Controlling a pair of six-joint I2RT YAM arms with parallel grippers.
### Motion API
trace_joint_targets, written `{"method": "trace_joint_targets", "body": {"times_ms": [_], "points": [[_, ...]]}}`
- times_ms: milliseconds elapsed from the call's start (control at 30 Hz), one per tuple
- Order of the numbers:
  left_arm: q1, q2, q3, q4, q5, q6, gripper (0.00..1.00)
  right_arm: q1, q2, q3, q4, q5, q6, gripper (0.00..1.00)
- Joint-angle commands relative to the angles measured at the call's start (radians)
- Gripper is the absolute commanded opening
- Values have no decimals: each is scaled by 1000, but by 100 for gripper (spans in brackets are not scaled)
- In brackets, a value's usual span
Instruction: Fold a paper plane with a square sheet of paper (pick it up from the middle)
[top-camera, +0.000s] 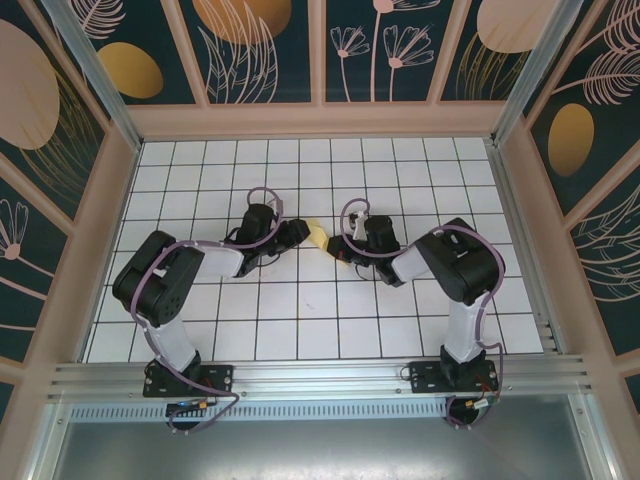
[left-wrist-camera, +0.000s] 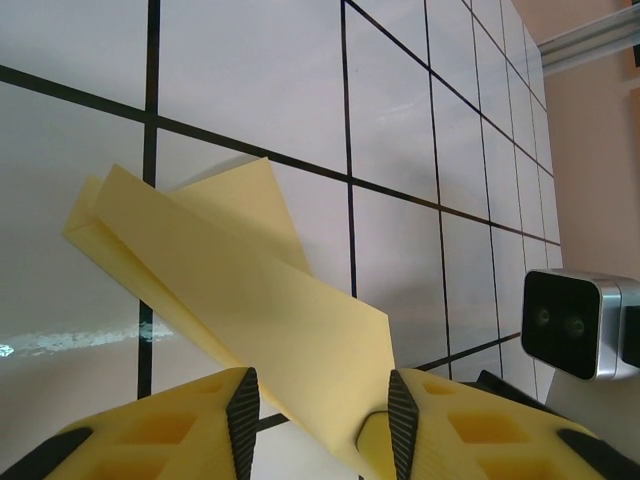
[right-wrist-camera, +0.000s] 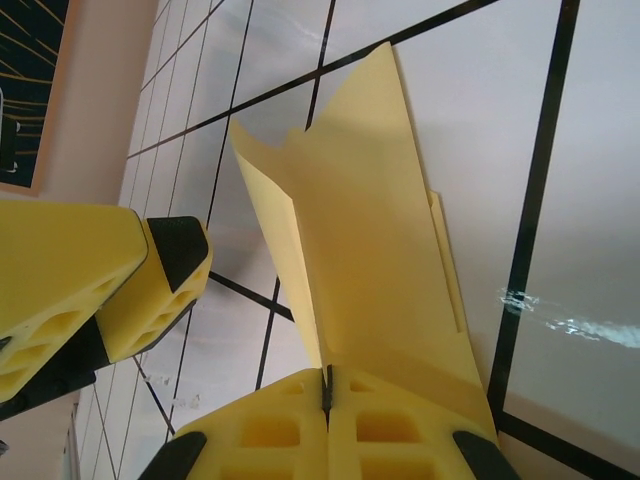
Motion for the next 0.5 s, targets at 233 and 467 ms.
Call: {"method": "trace_joint_targets", "body": {"times_ms": [233,467], "points": [[-7,50,60,-29,30,52,37,-49,30,8,-8,-15,81,0],[-7,73,80,-24,53,66,37,-72,52,9,1,-48,157,0]]}}
